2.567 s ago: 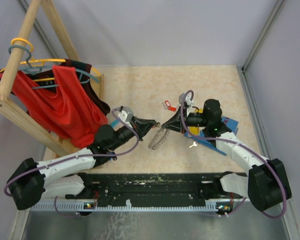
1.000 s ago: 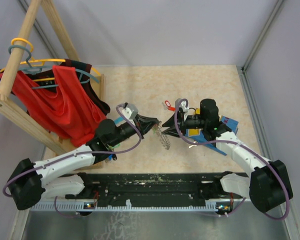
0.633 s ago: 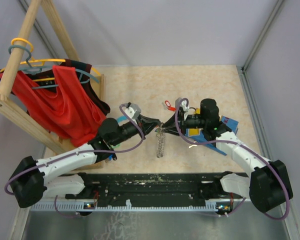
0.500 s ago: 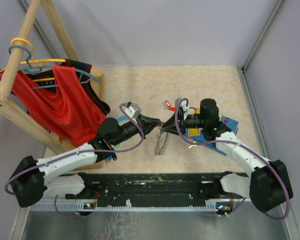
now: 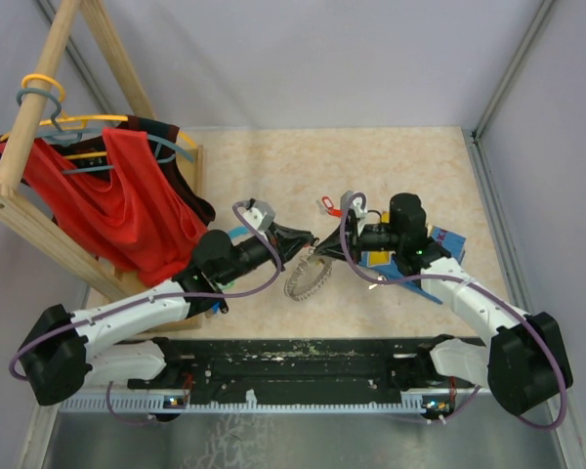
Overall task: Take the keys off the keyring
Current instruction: Remove the key from the keyring.
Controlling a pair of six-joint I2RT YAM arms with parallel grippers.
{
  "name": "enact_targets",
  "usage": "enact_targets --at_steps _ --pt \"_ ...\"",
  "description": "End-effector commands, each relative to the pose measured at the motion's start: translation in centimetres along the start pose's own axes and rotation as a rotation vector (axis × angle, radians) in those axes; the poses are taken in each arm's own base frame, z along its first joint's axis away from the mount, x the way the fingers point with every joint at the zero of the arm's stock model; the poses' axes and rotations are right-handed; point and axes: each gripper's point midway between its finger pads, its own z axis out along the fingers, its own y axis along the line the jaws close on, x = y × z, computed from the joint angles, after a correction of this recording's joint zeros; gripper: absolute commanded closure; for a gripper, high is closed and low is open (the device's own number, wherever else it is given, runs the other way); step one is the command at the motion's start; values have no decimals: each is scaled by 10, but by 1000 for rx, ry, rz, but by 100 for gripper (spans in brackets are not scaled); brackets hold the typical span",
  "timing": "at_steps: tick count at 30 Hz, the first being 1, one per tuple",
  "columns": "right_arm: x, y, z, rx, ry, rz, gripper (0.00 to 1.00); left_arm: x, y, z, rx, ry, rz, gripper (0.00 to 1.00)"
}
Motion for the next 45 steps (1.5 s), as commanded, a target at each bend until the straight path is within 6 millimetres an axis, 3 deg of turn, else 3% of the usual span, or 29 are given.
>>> enact_targets --at_steps 1,10,31,45 --pt "-39 4 0 -24 -67 -64 100 -29 -5 -6 0 -102 7 100" --pt "-55 14 -6 -79 -153 39 100 -20 -7 -38 24 -185 56 100" --pt "-55 21 -5 -131 -173 106 100 -7 -4 -40 29 -215 60 100" --pt "-58 29 -5 -181 -188 131 100 5 -1 -42 58 -225 287 100"
